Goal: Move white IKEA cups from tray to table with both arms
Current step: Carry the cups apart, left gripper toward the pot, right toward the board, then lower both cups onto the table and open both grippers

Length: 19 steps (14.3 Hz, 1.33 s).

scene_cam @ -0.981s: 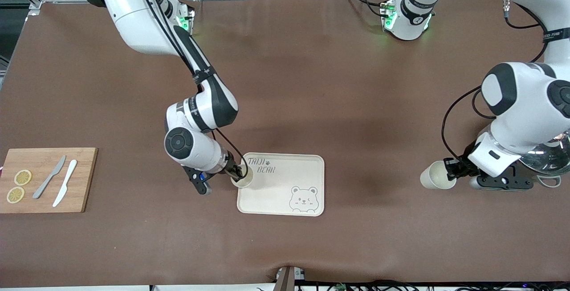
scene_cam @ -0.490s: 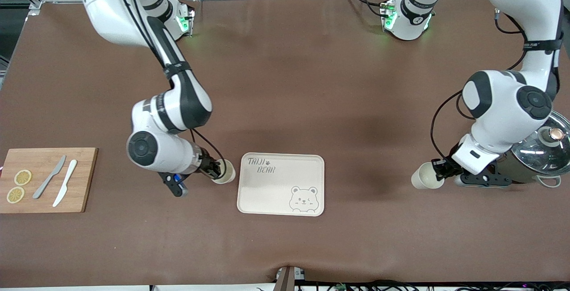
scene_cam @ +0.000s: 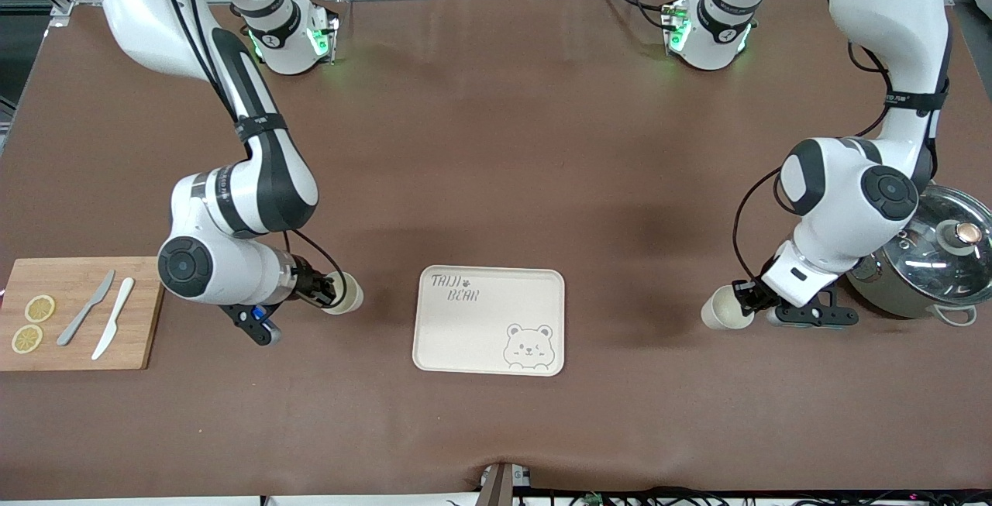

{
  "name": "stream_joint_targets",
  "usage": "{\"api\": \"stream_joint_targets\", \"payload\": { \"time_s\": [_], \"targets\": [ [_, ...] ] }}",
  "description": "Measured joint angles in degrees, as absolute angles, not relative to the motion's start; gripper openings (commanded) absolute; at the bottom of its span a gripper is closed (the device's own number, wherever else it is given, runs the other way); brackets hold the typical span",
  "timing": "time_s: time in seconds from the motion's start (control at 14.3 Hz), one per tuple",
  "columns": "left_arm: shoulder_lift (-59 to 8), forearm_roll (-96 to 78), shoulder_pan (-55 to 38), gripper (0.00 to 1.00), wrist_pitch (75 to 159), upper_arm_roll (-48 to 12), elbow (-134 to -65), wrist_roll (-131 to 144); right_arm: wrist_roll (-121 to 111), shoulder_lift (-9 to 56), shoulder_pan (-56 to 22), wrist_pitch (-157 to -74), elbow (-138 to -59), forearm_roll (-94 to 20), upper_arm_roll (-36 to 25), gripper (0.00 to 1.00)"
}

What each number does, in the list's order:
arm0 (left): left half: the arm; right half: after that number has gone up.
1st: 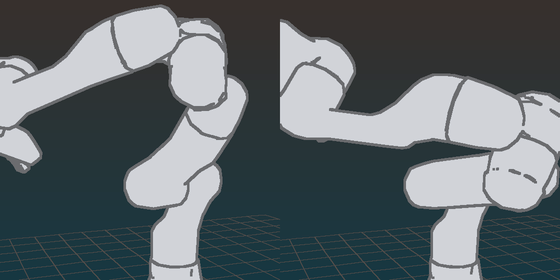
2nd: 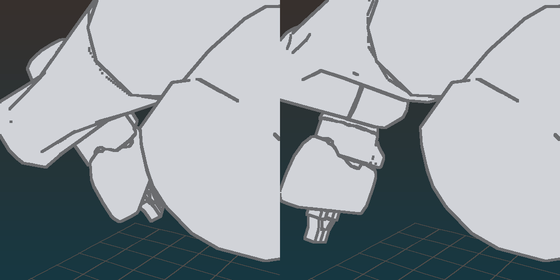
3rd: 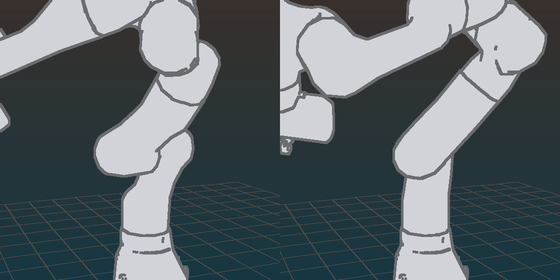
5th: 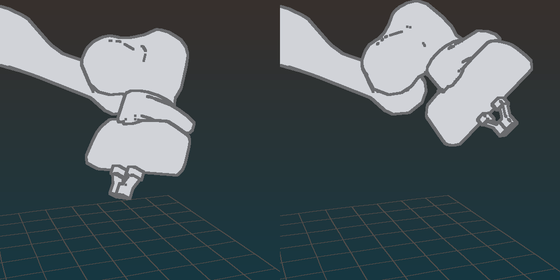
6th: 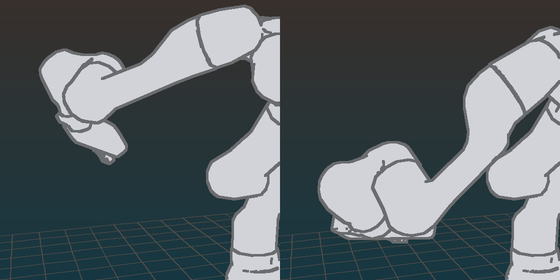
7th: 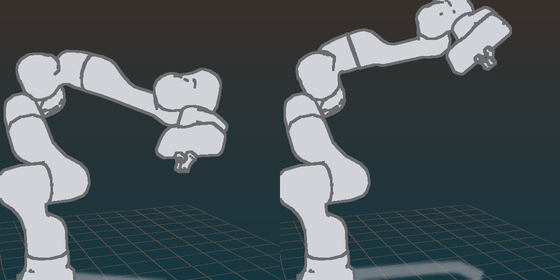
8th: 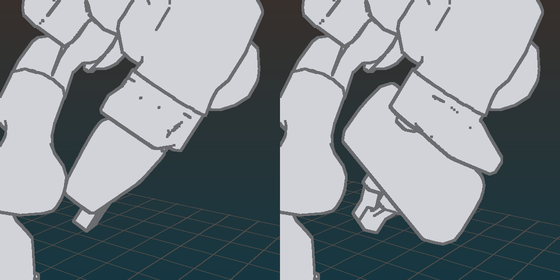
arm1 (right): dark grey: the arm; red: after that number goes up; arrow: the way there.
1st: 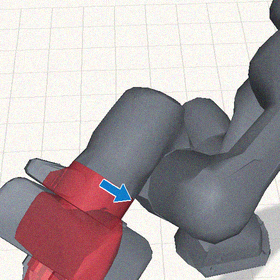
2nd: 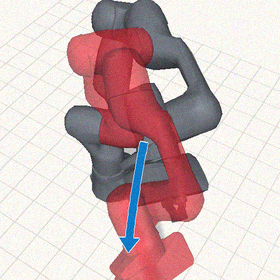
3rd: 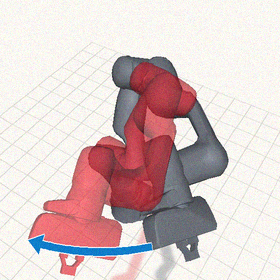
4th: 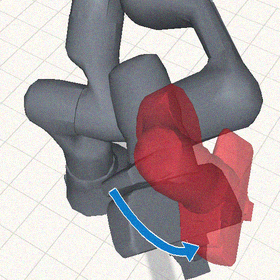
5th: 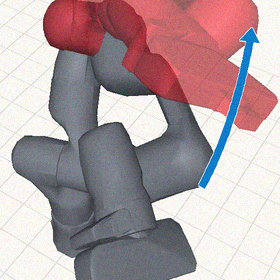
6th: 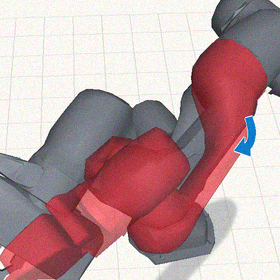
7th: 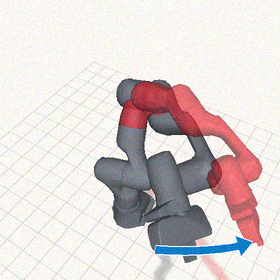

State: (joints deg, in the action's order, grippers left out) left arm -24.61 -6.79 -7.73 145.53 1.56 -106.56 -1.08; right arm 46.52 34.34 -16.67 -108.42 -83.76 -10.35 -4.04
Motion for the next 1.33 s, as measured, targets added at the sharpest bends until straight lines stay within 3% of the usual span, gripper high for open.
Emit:
{"api": "stream_joint_targets", "payload": {
  "time_s": [0.42, 1.33],
  "targets": [
    [-25.73, -6.79, -7.8, 0.0, 149.88, 1.49, -110.23, -1.08, 31.13, 27.83, -9.85, -108.67, -92.74, -8.4, -4.35, 0.0],
    [-28.04, -6.79, -8.49, 0.0, 156.97, 1.46, -113.56, -1.08, 11.23, 24.96, -0.02, -120.36, -105.85, -4.33, -4.4, 0.0]
  ]
}}
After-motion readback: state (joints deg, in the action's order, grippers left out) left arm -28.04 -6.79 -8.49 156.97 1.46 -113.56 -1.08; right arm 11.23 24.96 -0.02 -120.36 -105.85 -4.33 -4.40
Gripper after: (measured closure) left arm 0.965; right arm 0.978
